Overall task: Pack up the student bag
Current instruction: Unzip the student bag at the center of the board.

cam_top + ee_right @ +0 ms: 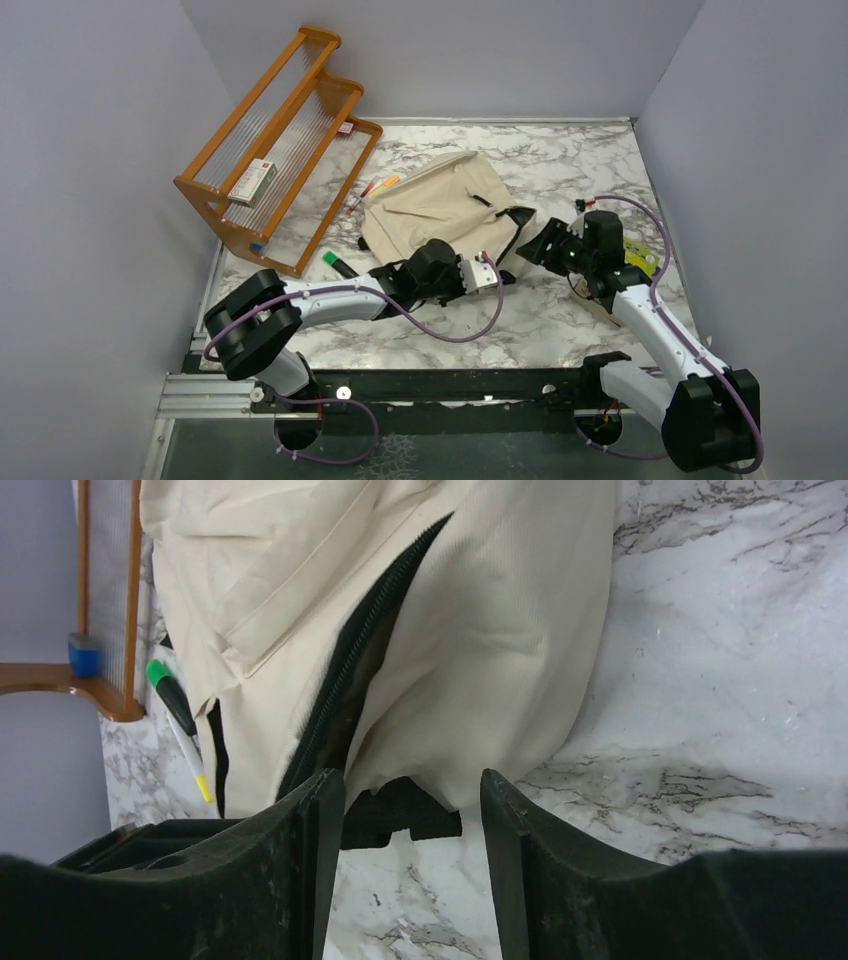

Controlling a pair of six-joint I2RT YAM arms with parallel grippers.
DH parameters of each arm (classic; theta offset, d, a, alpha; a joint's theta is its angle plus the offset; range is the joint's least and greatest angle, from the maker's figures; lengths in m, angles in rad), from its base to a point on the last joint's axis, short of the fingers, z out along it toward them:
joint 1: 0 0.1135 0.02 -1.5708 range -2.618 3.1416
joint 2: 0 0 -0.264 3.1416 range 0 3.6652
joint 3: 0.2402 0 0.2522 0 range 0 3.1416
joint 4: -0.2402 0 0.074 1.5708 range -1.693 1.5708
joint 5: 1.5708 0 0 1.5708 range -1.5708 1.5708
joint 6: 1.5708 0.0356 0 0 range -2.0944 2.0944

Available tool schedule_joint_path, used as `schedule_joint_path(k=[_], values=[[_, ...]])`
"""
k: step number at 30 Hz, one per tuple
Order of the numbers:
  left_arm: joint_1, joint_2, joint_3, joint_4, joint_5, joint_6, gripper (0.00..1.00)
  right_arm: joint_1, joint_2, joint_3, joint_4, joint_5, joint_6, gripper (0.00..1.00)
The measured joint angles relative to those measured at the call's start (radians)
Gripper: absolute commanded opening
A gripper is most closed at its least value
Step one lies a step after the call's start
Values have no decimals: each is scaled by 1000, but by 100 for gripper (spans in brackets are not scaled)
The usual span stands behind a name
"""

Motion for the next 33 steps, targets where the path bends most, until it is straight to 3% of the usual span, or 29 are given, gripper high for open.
schedule_joint_path(k=[8,12,19,33], values=[[40,-44,47,-16,72,-29,10,0,0,-37,0,-4,21,59],[50,-44,62,-19,96,-36,2,0,13,-42,4,-13,21,60],[69,-44,62,-17,101,-85,0,0,50,-61,29,-19,35,64],[134,-45,84,37,39,-260,0,65,157,-70,208,13,235,65]])
